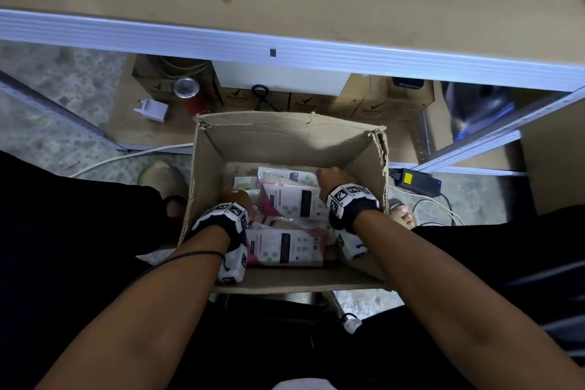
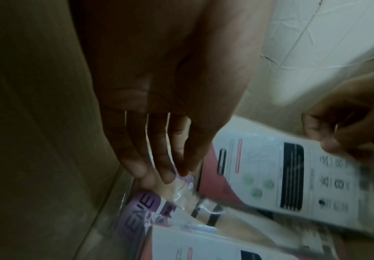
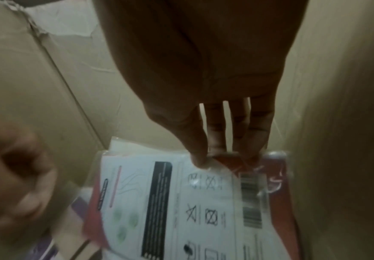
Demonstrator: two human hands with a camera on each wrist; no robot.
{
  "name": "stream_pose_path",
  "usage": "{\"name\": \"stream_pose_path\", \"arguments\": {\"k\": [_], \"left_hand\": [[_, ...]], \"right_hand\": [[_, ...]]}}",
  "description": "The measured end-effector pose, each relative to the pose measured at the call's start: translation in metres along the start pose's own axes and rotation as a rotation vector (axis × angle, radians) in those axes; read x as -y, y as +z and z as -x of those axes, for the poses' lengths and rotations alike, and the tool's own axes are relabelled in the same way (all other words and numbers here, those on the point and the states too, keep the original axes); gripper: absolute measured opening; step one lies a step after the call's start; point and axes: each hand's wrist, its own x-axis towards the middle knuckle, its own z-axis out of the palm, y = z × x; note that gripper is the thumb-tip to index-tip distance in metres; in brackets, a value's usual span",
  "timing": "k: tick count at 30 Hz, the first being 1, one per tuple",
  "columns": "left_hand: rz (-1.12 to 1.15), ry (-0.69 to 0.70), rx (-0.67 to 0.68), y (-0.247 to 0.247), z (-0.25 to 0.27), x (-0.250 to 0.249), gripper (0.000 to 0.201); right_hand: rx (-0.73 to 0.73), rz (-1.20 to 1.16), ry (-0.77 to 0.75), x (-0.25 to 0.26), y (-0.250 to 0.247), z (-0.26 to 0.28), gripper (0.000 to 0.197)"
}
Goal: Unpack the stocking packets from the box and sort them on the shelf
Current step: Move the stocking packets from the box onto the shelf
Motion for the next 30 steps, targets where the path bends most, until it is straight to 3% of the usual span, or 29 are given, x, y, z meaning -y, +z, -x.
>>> {"name": "stream_pose_path", "arguments": {"k": [7,13,24,30], "left_hand": [[-0.17,0.184,0.15,0.011,0.006,-0.017,0.042],[-0.29,0.302,0.26,0.024,-0.002,-0.025,0.05],[-0.447,0.373,0.225,0.038,-0.013,-0.022,0.041],[-0.485,0.309,0.255,0.044,-0.02,-0.015,0.078]], "right_hand": [[-0.193,-0.098,0.053,-0.005,-0.01,0.009,0.023],[-0.179,-0.126,0.076,-0.006,-0.015,0.019,0.022],[-0.123,-0.181,0.086,-0.007,-0.01,0.016,0.021],[-0.144,-0.202,0.07,-0.007,-0.006,0.013,0.018]]}}
